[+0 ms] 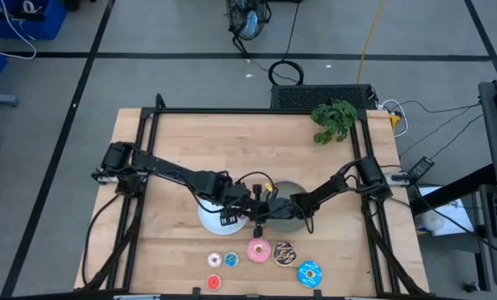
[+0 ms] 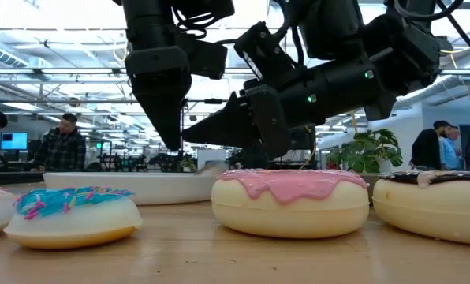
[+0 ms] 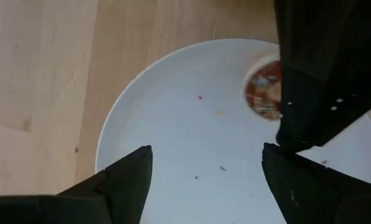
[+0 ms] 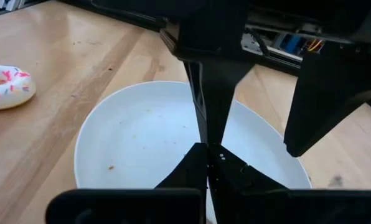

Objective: Pick & Place donuts
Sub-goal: Put the small white donut on the white plate

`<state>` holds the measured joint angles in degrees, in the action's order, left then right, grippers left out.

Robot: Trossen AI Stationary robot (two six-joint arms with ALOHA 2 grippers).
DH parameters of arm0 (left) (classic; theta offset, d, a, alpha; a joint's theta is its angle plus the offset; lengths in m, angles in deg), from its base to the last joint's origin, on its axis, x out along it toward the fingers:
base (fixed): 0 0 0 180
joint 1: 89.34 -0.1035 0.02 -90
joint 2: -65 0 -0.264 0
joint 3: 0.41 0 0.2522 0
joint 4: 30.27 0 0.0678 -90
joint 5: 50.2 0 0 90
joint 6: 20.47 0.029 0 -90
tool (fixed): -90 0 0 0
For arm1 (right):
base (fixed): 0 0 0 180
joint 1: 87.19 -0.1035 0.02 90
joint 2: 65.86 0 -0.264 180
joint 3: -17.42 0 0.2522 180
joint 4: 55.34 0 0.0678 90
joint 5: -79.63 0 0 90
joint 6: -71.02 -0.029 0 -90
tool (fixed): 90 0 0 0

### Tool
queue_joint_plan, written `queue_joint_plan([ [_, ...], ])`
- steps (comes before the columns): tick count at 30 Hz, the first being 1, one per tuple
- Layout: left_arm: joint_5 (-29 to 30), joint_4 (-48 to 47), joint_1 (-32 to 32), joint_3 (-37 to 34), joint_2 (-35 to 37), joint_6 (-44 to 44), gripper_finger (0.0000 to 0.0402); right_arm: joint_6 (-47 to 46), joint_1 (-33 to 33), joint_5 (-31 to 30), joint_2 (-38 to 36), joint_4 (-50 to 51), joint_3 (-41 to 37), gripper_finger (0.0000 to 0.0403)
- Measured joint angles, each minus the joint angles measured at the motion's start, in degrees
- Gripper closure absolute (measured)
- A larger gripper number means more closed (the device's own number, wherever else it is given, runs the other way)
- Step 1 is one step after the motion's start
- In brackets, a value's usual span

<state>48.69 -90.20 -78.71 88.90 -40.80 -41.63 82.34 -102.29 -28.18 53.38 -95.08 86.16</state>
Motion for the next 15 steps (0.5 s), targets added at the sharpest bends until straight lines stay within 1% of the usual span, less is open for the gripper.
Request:
queue_joint_plan([
  [10,0.26,0.11,0.01,0.00,0.00,0.17,0.0106,0.93,-0.17,-0.32,-0.11,0.30,-0.06,0.0403],
  [13,0.63,-0.30,0.46,0.17,0.33,2.36,0.0106,2.98,-1.17,-2.14,-2.02,2.63,-0.13,0.0403],
  [15,1.19,-1.44,0.95,0.66,1.61,4.13,0.0106,4.51,-2.38,-3.86,-4.94,6.39,-0.13,0.0403],
])
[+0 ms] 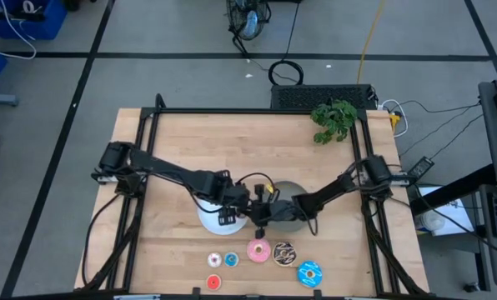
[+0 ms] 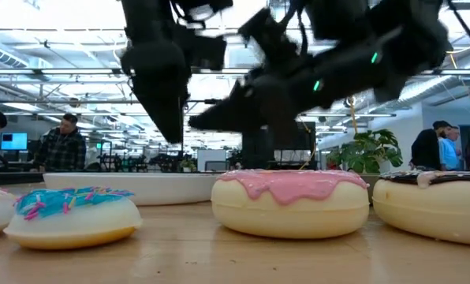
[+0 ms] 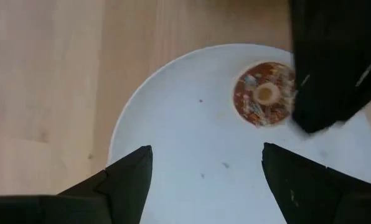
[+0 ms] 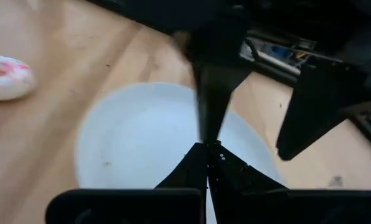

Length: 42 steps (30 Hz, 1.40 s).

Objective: Pick & Place donuts
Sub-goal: Put the small white donut on the white plate

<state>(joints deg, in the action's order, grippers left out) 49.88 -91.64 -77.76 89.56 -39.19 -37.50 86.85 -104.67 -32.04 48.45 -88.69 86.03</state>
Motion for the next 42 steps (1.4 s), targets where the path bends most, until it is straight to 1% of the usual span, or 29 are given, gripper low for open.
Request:
queue_joint_plan([
  [2,1.47,-0.70,0.68,0.14,2.75,0.15,0.0106,0.97,-1.49,-0.57,-4.25,3.69,-0.44,0.0403],
  [5,5.18,-3.14,2.04,0.17,8.37,-0.89,0.0106,2.46,-4.05,-0.60,-11.84,5.02,-3.72,0.0403],
  [8,9.28,-6.39,3.68,0.19,14.79,-4.97,0.0105,2.87,-6.30,-0.59,-20.74,5.38,-10.11,0.0403],
  [12,10.04,-9.97,5.86,-0.53,20.36,-11.83,0.0105,-1.91,-7.99,-0.72,-35.82,5.20,-21.14,0.0403],
  [16,9.76,-12.69,7.83,-1.12,20.86,-14.47,0.0105,-6.01,-7.15,-0.73,-49.88,3.78,-33.16,0.0403],
  [20,9.69,-12.03,9.02,-1.12,19.47,-13.55,0.0105,-7.34,-3.68,-0.96,-60.07,-3.15,-43.24,0.0403],
  [23,9.76,-12.27,9.17,-1.12,18.14,-13.58,0.0105,-8.97,-0.91,0.07,-66.29,-0.32,-46.99,0.0403],
  [24,9.87,-12.22,9.20,-1.12,17.76,-12.78,0.0105,-9.13,0.15,1.68,-68.51,2.04,-47.38,0.0403],
  [27,10.06,-11.06,9.85,-1.16,16.64,-9.27,0.0105,-9.15,3.07,8.65,-74.23,8.66,-47.32,0.0403],
  [31,9.44,-7.01,9.91,-1.16,16.16,-6.36,0.0105,-7.64,7.77,18.46,-79.15,14.79,-47.32,0.0403],
  [36,9.50,-3.53,9.62,-1.16,16.18,-8.12,0.0105,-8.95,12.03,18.94,-81.37,16.44,-47.49,0.0403],
  [39,9.48,-1.34,10.71,-1.16,16.13,-9.53,0.0105,-8.95,13.31,18.84,-81.64,16.72,-48.06,0.0403],
  [42,9.42,-0.40,12.02,-1.16,15.49,-13.23,0.0105,-8.61,13.70,18.98,-81.69,16.54,-48.06,0.0403],
])
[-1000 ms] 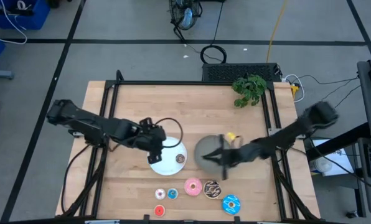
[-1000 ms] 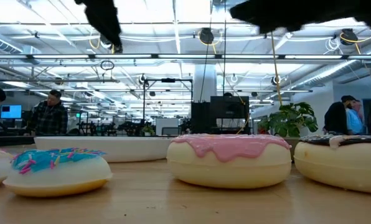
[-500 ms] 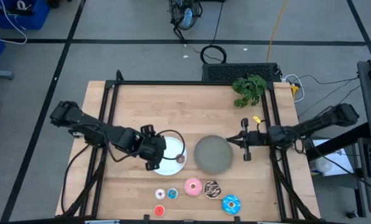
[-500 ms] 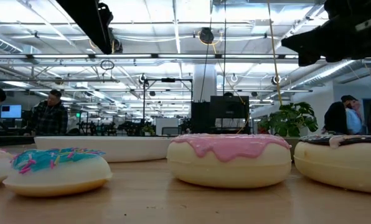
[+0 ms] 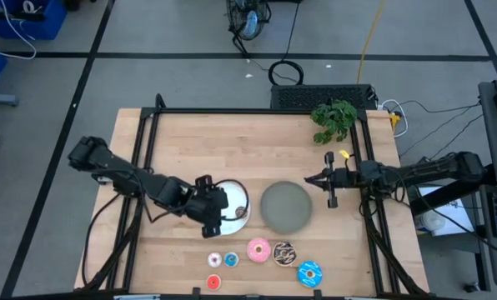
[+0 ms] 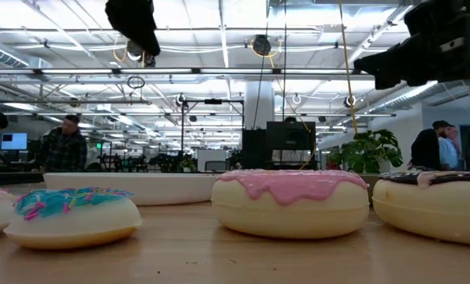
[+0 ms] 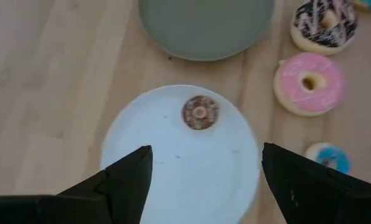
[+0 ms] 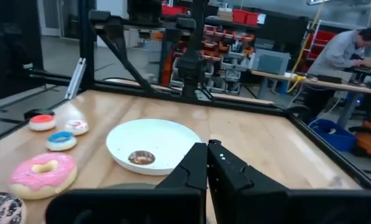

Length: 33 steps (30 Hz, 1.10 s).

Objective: Pick & Place donuts
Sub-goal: Put the small white donut on the white plate

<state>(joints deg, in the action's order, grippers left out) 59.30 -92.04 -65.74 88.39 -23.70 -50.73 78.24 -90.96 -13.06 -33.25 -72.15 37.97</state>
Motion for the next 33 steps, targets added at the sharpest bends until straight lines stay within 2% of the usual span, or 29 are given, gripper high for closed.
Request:
queue_joint_plan([
  [4,-2.09,-0.06,2.87,0.23,-2.10,-6.09,0.0106,1.04,0.00,0.03,-0.03,-0.02,-0.04,0.0403],
  [11,-15.55,-0.91,12.34,1.75,-7.94,-17.93,0.0116,2.44,-0.02,0.01,-0.38,-1.83,-0.04,0.0403],
  [18,-15.36,-0.59,18.05,2.27,-11.32,-25.66,0.0175,2.46,-0.02,-0.10,-0.33,-4.65,-0.07,0.0403],
  [25,-14.45,1.60,17.64,2.29,-14.74,-25.24,0.0205,0.05,-0.02,-0.16,-0.31,-6.19,-0.07,0.0403],
  [29,-15.35,1.67,15.94,2.32,-16.23,-22.97,0.0194,-1.41,-0.09,-0.07,-0.27,-4.73,-0.07,0.0403],
  [33,-17.34,5.18,15.19,2.31,-16.98,-19.16,0.0166,-2.14,-0.09,-0.06,-0.28,-4.24,-0.07,0.0403],
])
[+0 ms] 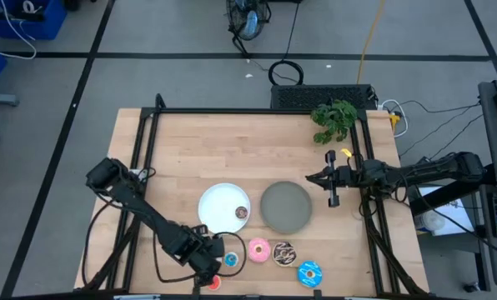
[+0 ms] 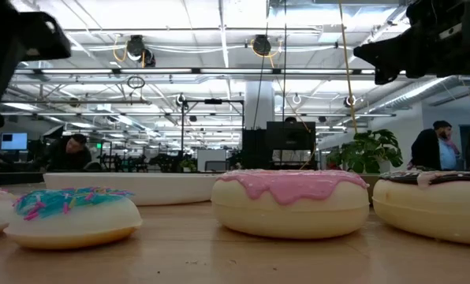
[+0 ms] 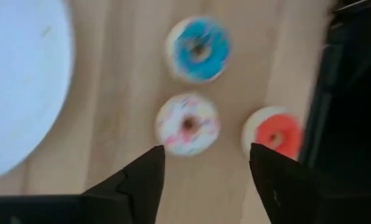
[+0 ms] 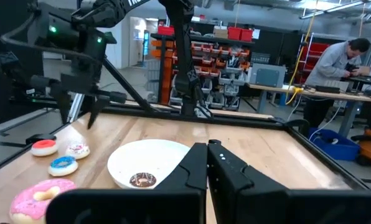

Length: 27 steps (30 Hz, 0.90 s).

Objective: Pick & Place donuts
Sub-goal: Put the small white donut on the white plate

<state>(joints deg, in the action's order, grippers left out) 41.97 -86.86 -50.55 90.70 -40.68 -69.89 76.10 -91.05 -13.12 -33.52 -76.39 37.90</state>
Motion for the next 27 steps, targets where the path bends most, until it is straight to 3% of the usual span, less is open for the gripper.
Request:
queue_joint_plan([
  [7,3.43,8.75,1.44,0.01,0.00,7.67,0.0126,0.76,0.00,-0.05,-0.04,-0.06,0.00,0.0403],
  [15,4.24,2.64,1.16,0.01,-1.80,2.20,0.0164,2.00,0.00,-0.09,-0.04,-0.57,0.00,0.0403],
  [20,1.11,2.92,0.60,-0.03,-5.01,4.01,0.0188,2.04,0.00,-0.11,-0.02,-0.57,0.00,0.0403],
  [27,-0.24,2.44,-1.52,-0.01,-5.58,4.72,0.0180,2.04,0.00,-0.12,-0.02,-0.59,0.00,0.0403],
])
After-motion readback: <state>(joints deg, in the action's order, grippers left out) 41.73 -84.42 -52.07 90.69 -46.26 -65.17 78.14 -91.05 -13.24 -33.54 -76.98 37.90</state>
